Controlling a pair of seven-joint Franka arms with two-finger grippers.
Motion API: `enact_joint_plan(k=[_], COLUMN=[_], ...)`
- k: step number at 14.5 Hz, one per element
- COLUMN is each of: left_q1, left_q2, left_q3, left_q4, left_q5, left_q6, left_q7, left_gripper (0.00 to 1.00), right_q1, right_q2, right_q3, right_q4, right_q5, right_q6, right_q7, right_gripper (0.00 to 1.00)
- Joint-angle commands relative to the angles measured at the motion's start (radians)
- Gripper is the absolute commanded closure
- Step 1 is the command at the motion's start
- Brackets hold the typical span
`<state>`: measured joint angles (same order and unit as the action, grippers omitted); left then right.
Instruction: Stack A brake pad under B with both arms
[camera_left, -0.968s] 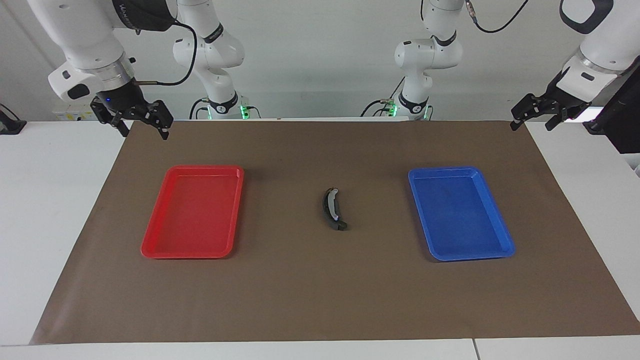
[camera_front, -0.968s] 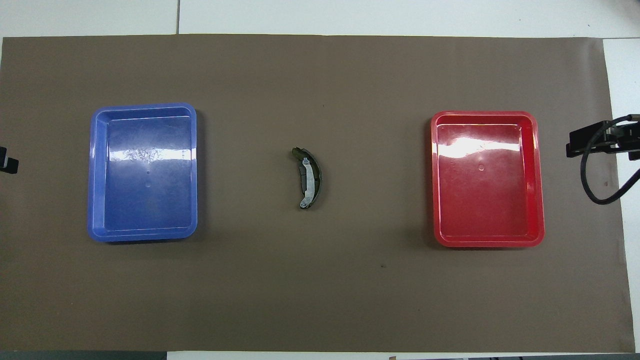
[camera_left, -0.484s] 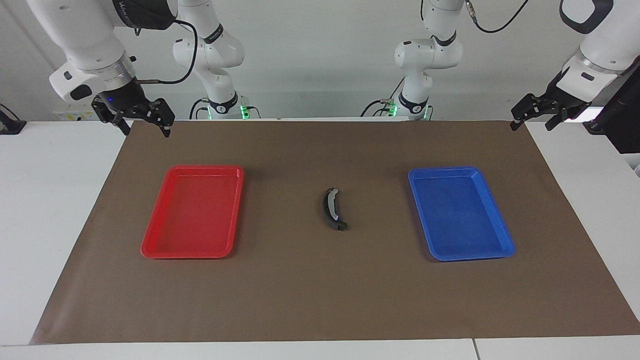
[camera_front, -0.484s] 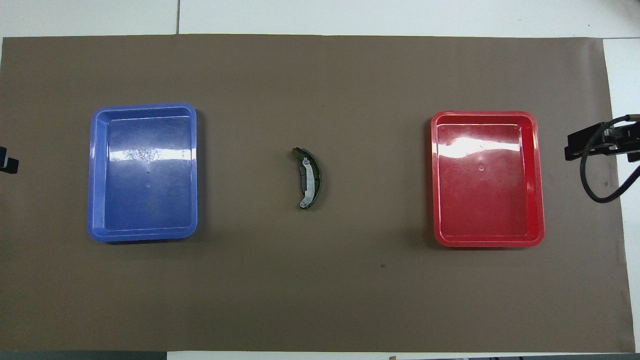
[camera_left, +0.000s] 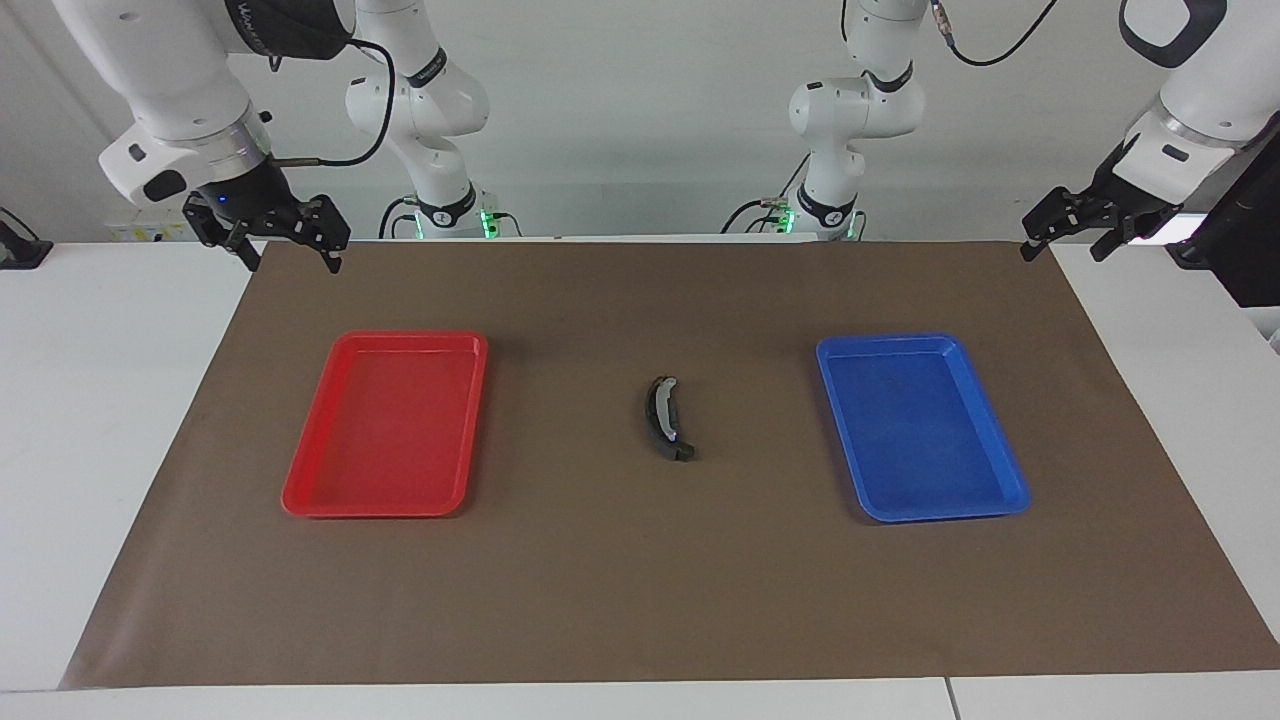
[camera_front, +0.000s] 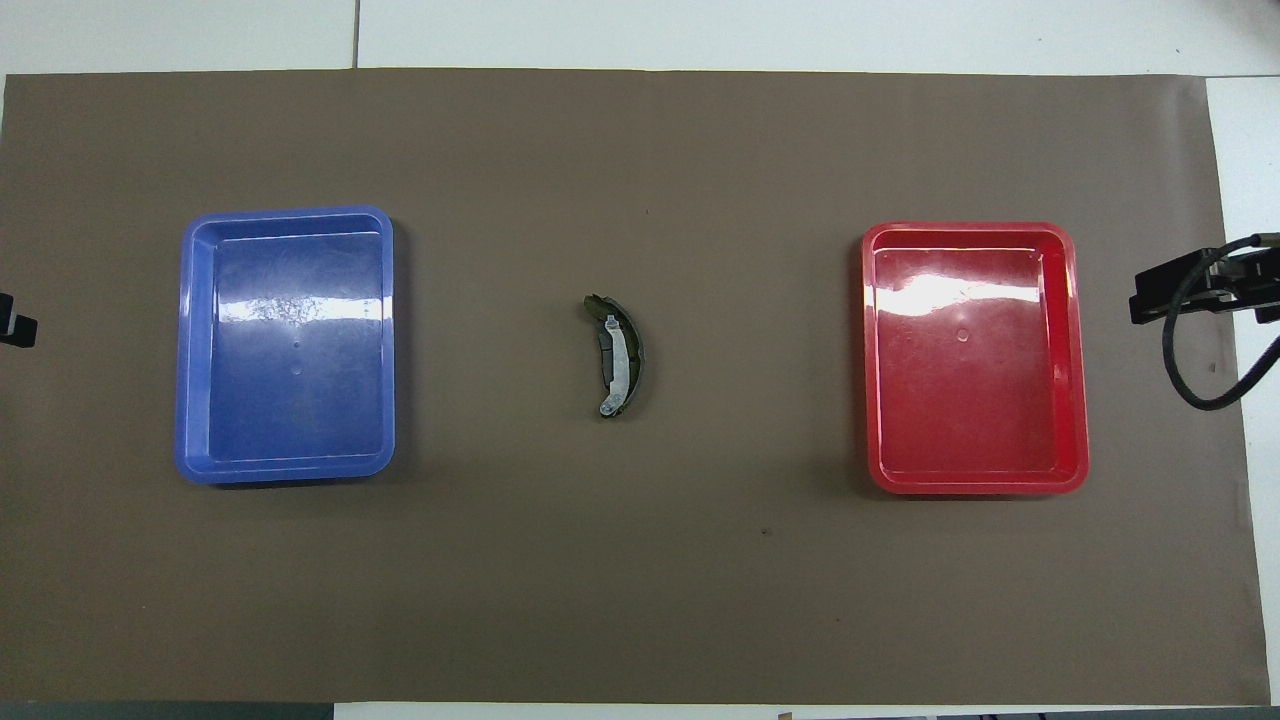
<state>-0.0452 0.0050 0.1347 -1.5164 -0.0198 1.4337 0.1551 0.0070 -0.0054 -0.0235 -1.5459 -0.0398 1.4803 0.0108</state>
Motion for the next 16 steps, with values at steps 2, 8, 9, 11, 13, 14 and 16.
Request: enact_joint_plan(k=[2, 8, 9, 11, 13, 14, 16], left_q1=[0.002, 0.002, 0.002, 0.002, 0.002, 0.002, 0.002], left_q2=[-0.013, -0.011, -0.013, -0.013, -0.013, -0.011, -0.011], left_q3=[-0.001, -0.001, -0.001, -0.001, -0.001, -0.001, -0.001], left_q4=[-0.013, -0.013, -0.013, -0.013, -0.013, -0.013, -0.013], left_q5=[0.018, 0.018, 0.018, 0.018, 0.018, 0.018, 0.018], left_q6=[-0.012, -0.012, -0.012, -0.012, -0.012, -0.012, -0.012], left_q7=[-0.002, -0.002, -0.002, -0.002, -0.002, -0.002, -0.002], left_gripper=[0.01, 0.01, 0.01, 0.01, 0.01, 0.01, 0.01], right_q1=[-0.010, -0.005, -0.005, -0.005, -0.005, -0.005, -0.005], right_q2=[0.002, -0.004, -0.004, -0.004, -0.005, -0.005, -0.005], right_q3=[0.007, 0.008, 0.008, 0.008, 0.008, 0.008, 0.008], right_q4=[0.006, 0.000, -0.002, -0.003, -0.007, -0.007, -0.007], right_q5=[0.000, 0.006, 0.006, 0.006, 0.006, 0.006, 0.006], right_q6=[0.025, 0.026, 0.026, 0.026, 0.026, 0.026, 0.026], right_q7=[-0.020, -0.012, -0.012, -0.012, -0.012, -0.012, -0.012], right_gripper=[0.00, 0.00, 0.00, 0.00, 0.00, 0.00, 0.00])
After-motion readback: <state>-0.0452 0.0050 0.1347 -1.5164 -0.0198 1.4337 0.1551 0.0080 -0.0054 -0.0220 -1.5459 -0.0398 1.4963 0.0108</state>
